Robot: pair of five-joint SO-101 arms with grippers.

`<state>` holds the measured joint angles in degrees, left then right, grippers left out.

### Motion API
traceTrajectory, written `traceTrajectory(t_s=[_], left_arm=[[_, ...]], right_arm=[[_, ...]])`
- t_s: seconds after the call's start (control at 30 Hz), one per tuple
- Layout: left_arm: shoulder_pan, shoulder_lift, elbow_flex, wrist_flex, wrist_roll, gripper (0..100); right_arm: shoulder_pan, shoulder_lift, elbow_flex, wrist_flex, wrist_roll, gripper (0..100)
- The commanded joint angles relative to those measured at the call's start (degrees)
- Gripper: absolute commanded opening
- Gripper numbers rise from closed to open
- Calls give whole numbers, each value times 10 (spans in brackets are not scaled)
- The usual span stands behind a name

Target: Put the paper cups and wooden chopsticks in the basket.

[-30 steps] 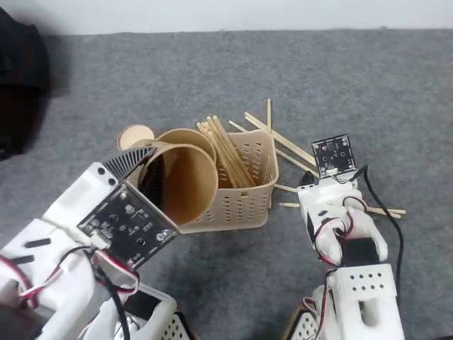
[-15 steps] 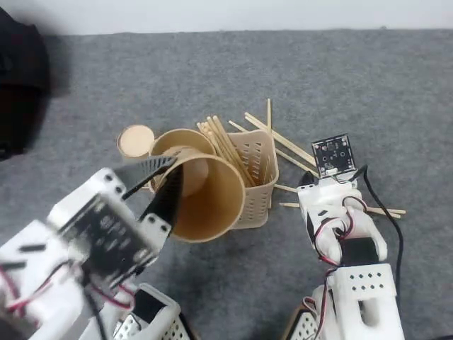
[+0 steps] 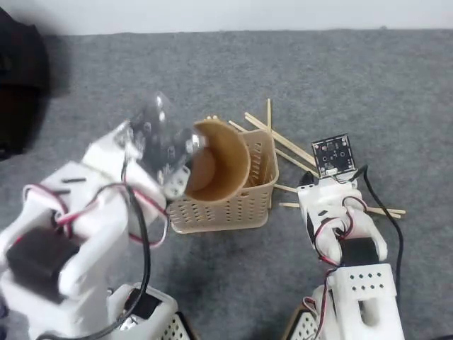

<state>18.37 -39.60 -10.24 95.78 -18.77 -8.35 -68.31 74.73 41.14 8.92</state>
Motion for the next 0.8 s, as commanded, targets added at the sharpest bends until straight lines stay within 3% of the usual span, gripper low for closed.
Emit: traceTrajectory(t_s=[0.0,0.27,0.5,0.77], left_arm=[[-13,13,-5,-18,6,8],[-25,11,-9,-45,9,9],[-26,14,-98,-27,10,9],[-25,15,-70,-15,10,9]], right_arm=[[0,-7,-4,-12,9,194],[0,-7,-4,-12,9,194],[0,-7,-4,-12,9,194],[0,-7,-4,-12,9,194]])
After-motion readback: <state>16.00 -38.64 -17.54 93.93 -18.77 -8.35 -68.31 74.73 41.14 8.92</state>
